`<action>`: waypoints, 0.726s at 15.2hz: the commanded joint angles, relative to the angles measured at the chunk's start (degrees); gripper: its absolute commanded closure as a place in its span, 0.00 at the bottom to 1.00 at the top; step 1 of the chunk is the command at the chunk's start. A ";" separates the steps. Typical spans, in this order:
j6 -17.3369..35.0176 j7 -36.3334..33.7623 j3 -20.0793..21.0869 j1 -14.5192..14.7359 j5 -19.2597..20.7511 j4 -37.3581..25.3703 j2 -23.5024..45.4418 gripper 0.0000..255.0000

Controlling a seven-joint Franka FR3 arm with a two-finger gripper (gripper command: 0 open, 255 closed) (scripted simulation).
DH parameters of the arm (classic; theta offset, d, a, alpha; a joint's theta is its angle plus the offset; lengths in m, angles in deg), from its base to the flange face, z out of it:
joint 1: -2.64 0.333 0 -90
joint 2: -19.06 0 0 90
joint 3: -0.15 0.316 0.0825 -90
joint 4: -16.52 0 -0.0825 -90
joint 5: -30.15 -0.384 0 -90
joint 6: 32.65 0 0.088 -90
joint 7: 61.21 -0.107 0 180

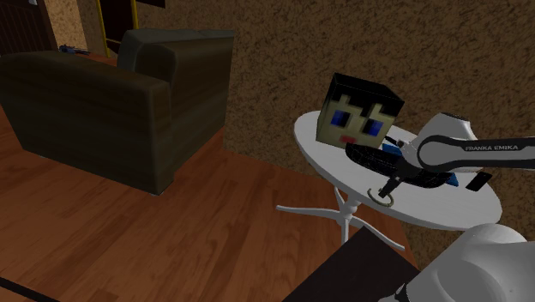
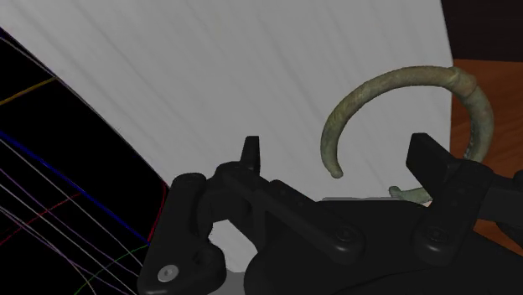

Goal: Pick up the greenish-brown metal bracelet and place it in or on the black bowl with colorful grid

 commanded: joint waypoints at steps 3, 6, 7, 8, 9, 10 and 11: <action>1.06 0.00 -0.46 0.23 0.14 0.17 0.83 0.00; 1.07 0.00 -0.46 0.22 0.13 0.17 0.83 0.00; 1.07 0.00 -0.46 0.22 0.13 0.17 0.83 0.00; 1.07 -0.01 -0.45 0.23 0.13 0.17 0.83 1.00; 1.07 -0.01 -0.46 0.23 0.13 0.17 0.84 1.00; 1.06 -0.01 -0.45 0.22 0.13 0.17 0.82 1.00; 1.02 -0.05 -0.40 0.22 0.12 0.19 0.78 1.00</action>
